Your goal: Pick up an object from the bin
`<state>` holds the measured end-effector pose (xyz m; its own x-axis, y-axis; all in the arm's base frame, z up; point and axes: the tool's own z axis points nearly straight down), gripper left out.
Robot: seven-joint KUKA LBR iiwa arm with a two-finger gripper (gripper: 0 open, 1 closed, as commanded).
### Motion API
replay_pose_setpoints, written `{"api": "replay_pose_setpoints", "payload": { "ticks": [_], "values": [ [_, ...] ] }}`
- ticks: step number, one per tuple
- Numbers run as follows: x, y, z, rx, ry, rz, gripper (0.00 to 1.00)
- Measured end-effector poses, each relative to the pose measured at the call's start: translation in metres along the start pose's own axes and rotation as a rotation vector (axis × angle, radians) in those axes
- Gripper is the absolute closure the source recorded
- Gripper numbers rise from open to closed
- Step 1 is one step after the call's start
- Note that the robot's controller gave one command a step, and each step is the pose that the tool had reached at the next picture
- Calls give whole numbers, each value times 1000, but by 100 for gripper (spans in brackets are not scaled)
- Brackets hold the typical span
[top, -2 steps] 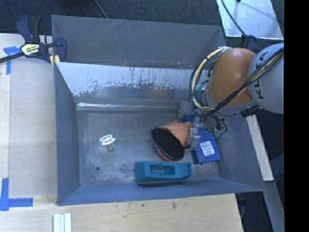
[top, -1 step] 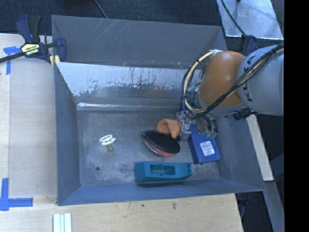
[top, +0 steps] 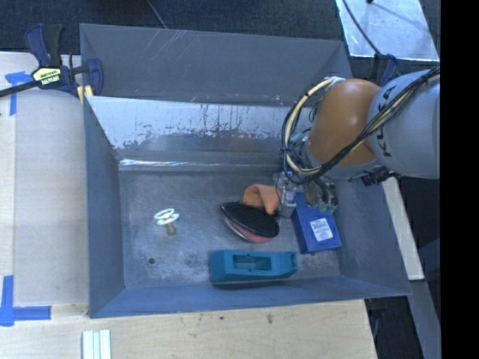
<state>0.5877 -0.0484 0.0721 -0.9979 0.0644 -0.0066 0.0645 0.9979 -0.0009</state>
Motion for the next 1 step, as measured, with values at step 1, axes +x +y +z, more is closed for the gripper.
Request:
{"api": "replay_pose_setpoints", "payload": {
  "ticks": [1],
  "values": [
    [18, -6, -108, -1, 3, 1, 100]
  ]
}}
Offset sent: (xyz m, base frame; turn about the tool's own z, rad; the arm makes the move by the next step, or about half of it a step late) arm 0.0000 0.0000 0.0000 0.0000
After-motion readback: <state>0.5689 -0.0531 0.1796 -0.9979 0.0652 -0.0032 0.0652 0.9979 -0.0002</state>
